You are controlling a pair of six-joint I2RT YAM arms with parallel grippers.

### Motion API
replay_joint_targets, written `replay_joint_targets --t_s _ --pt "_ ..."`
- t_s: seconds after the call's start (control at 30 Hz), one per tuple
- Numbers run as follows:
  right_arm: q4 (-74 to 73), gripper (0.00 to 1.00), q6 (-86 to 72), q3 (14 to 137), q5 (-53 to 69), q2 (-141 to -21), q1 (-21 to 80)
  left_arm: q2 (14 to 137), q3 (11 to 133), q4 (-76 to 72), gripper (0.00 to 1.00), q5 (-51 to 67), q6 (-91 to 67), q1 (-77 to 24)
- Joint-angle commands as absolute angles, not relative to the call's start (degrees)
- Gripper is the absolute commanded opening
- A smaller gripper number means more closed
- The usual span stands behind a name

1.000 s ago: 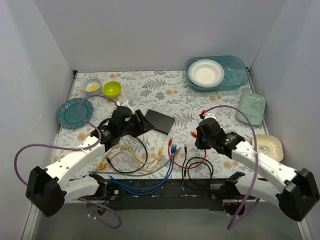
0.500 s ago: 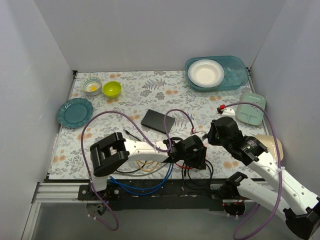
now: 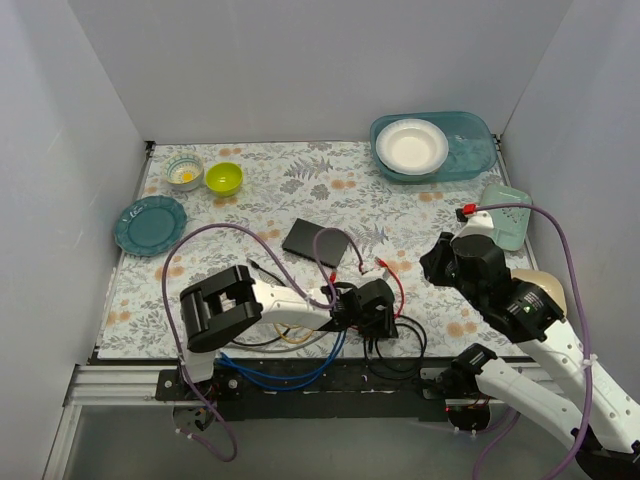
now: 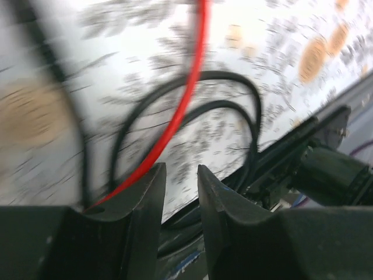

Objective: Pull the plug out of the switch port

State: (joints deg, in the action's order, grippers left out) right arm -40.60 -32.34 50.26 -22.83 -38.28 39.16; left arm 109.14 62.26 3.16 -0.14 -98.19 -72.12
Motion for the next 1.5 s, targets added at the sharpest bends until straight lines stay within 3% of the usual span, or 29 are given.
replay_joint_targets --t_s 0.0,0.17,0.3,0.53,0.7,0.9,1.03,1.27,1.37,1.47 --pt "-40.3 0.24 -31.7 50.8 -24.5 -38.4 39.3 107.0 53.8 30.0 0.29 -12.8 -109.3 -68.8" --pt "-39.6 0.24 -32.7 48.5 -23.6 -37.4 39.3 96.3 44.5 41.9 0.24 -16.2 -120.0 -64.8" --pt "-38.9 0.24 -33.8 46.5 -22.5 -36.3 39.2 81.0 36.8 46.1 0.25 -15.1 -124.6 -57.1" --pt "-38.1 0.24 -35.5 44.2 -20.3 -36.1 39.2 62.5 29.7 53.9 0.28 -17.0 -125.0 -38.3" --pt "-37.1 0.24 -36.6 42.1 -17.0 -36.6 39.1 58.7 31.7 54.4 0.29 -16.7 -120.2 -23.4" --pt "-38.0 0.24 -36.2 42.0 -15.8 -37.0 39.2 67.2 37.0 52.6 0.24 -11.4 -114.4 -9.3" --pt "-38.6 0.24 -35.8 42.4 -16.3 -35.9 39.2 68.2 43.7 54.9 0.18 -13.6 -111.7 -8.9" --pt "-38.4 0.24 -34.5 44.2 -16.7 -35.4 39.2 56.4 55.1 55.7 0.16 -15.0 -109.9 -9.8" --pt "-37.4 0.24 -34.0 44.1 -16.3 -36.6 39.2 55.2 54.2 52.1 0.16 -15.2 -112.4 -15.4" --pt "-35.9 0.24 -33.7 43.8 -15.3 -38.2 39.2 58.3 50.0 41.9 0.16 -12.7 -110.6 -28.1"
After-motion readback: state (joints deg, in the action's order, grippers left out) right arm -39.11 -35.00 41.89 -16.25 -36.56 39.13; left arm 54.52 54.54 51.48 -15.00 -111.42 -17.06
